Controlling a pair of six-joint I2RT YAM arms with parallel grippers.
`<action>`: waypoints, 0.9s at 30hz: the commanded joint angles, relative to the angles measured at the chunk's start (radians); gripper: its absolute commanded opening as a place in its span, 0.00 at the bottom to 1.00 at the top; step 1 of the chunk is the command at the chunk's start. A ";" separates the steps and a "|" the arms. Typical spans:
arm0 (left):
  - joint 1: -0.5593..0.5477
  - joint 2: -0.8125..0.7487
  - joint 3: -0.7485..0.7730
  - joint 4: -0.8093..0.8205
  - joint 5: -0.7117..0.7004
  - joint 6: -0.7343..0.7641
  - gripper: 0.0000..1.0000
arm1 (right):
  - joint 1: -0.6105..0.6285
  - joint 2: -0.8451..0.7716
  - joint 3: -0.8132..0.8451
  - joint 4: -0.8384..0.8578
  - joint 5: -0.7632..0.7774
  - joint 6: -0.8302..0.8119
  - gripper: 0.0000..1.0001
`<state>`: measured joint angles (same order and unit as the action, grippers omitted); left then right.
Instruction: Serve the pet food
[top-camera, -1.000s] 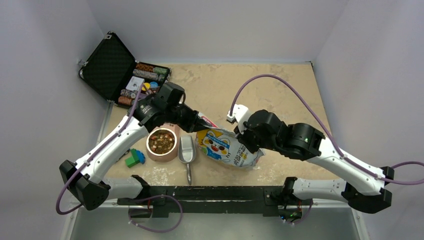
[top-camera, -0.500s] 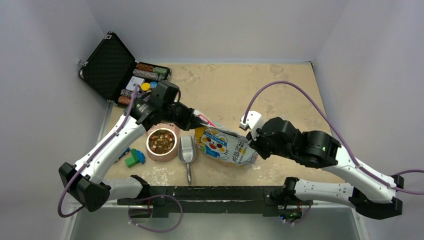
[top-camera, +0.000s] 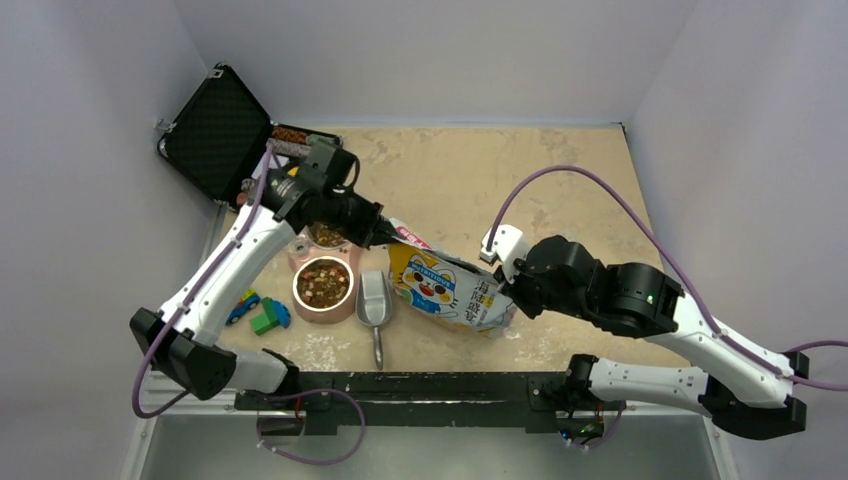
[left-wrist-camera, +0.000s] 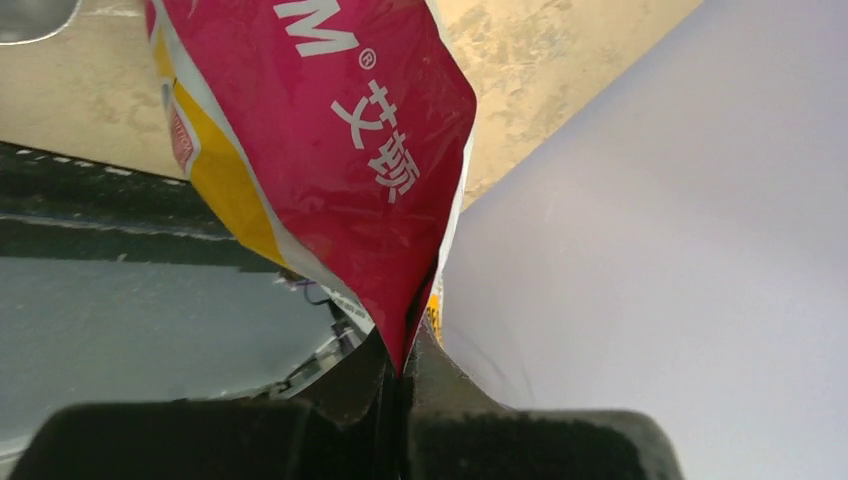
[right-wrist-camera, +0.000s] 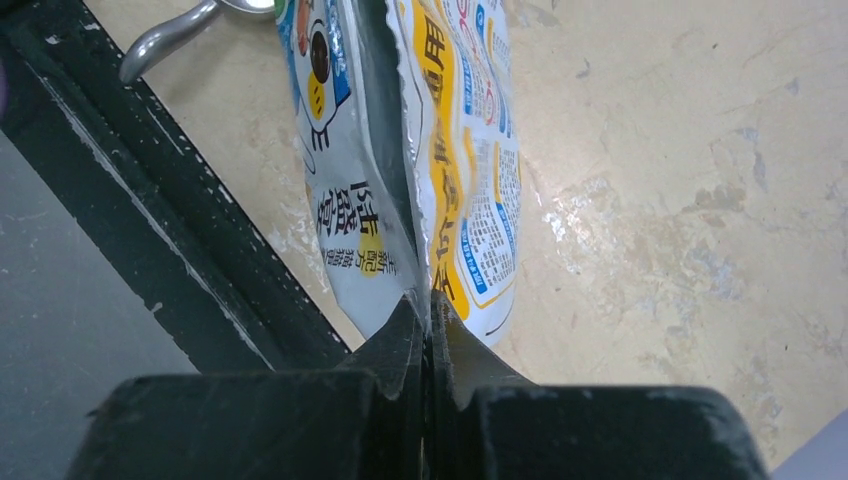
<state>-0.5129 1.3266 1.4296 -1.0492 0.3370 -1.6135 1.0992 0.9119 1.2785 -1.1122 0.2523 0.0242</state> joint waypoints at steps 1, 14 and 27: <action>0.107 0.123 0.349 -0.339 -0.227 0.158 0.00 | -0.004 -0.101 -0.040 -0.096 0.044 -0.100 0.00; 0.129 0.327 0.686 -0.633 -0.296 0.240 0.00 | -0.200 -0.148 -0.061 0.003 -0.245 -0.048 0.00; 0.168 0.584 0.898 -0.710 -0.320 0.267 0.00 | -0.267 -0.220 -0.199 -0.015 -0.673 0.448 0.00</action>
<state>-0.4629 1.8683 2.2208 -1.6169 0.2680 -1.3678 0.8337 0.8410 1.1564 -0.9024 -0.1555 0.2512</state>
